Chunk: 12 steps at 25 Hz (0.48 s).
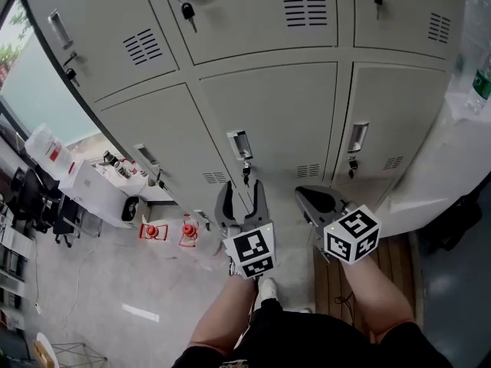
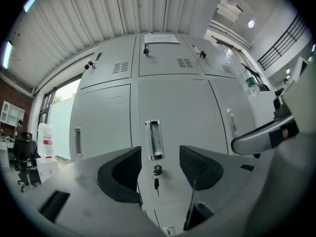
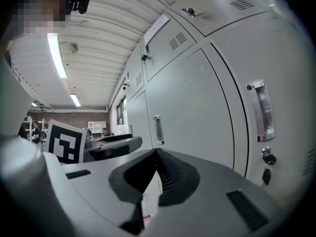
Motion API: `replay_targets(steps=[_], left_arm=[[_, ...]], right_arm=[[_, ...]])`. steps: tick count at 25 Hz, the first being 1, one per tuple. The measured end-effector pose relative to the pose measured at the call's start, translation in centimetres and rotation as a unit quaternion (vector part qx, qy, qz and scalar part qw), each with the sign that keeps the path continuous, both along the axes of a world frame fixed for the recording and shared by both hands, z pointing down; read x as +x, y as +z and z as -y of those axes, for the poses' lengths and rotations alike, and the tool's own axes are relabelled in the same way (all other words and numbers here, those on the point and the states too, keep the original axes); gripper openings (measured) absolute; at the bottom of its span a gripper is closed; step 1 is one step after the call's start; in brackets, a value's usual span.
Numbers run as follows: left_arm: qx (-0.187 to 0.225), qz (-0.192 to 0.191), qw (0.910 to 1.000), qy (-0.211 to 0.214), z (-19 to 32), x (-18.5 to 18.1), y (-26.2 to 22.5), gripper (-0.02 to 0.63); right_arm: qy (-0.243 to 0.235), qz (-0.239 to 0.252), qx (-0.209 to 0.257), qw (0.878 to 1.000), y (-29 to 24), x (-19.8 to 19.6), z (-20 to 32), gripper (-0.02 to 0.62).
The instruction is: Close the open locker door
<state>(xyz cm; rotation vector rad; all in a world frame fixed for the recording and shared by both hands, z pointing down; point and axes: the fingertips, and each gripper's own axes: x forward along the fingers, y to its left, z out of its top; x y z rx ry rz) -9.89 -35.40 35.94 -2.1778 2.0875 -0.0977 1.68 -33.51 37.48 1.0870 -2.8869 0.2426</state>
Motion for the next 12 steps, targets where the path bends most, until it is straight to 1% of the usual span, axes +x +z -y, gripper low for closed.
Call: replay_targets(steps=[4,5,9,11,12], left_arm=[[-0.019,-0.01,0.9996,0.018,-3.4,0.6,1.0,0.235],[-0.023,-0.011,0.9994,0.021,-4.2,0.7,1.2,0.218],[-0.035,-0.015,0.9989,0.028,-7.5,0.4,1.8,0.08],[-0.039,-0.023,0.9982,0.039,-9.1,0.0,1.9,0.035],[-0.04,-0.028,0.9976,0.048,-9.9,-0.1,1.8,0.028]], right_arm=[[-0.012,-0.005,0.002,1.0,0.2,-0.2,-3.1,0.054],[-0.014,-0.005,0.002,1.0,0.3,-0.2,-3.7,0.054],[-0.023,-0.006,0.0,1.0,0.8,-1.0,-6.0,0.053],[-0.026,-0.005,-0.002,1.0,1.0,-1.7,-7.2,0.054],[-0.027,-0.005,-0.002,1.0,1.0,-2.1,-7.8,0.054]])
